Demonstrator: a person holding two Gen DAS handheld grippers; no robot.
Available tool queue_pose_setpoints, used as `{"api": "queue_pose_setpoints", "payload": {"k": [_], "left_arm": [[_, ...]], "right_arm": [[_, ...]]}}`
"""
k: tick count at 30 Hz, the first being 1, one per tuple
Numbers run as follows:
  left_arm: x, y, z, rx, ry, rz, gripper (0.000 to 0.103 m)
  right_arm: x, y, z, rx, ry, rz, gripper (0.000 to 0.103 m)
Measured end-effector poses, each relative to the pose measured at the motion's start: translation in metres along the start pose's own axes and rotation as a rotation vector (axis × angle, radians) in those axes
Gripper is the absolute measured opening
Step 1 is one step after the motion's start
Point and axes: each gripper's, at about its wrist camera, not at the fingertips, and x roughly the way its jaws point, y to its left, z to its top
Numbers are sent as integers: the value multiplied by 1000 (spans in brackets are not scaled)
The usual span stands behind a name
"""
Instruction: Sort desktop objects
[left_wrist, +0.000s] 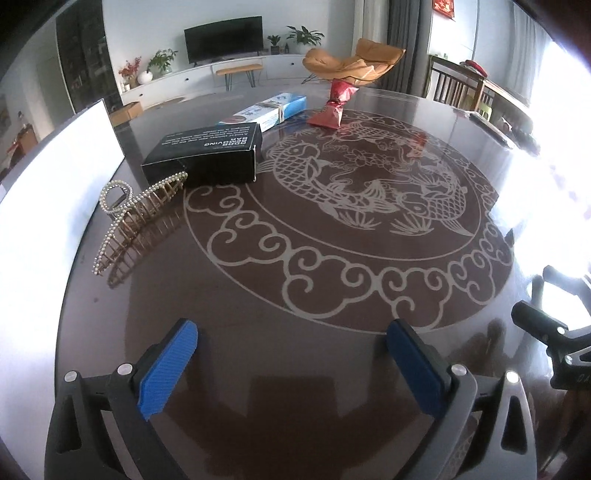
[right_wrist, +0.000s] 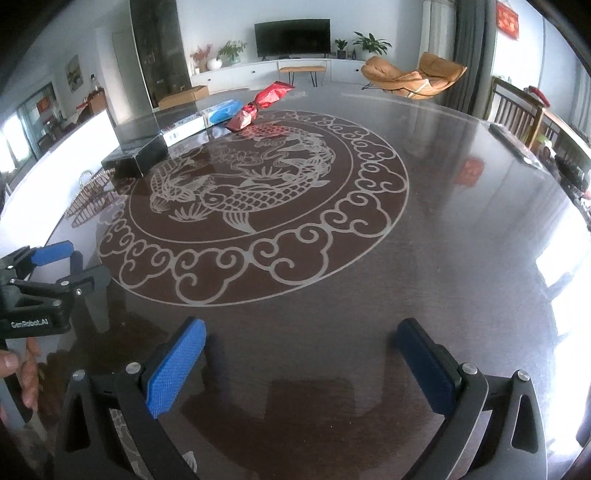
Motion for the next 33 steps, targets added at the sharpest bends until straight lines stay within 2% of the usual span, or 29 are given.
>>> {"api": "queue_pose_setpoints", "payload": {"k": [8,33], "left_arm": [[-8,1,-5,4,-9,-7,103],[-8,1,-6,4,-8,-7,103]], "right_arm": [[3,4,-1,-26,15,-32,103],[2,5,-1,-24,16,-32,103]]}}
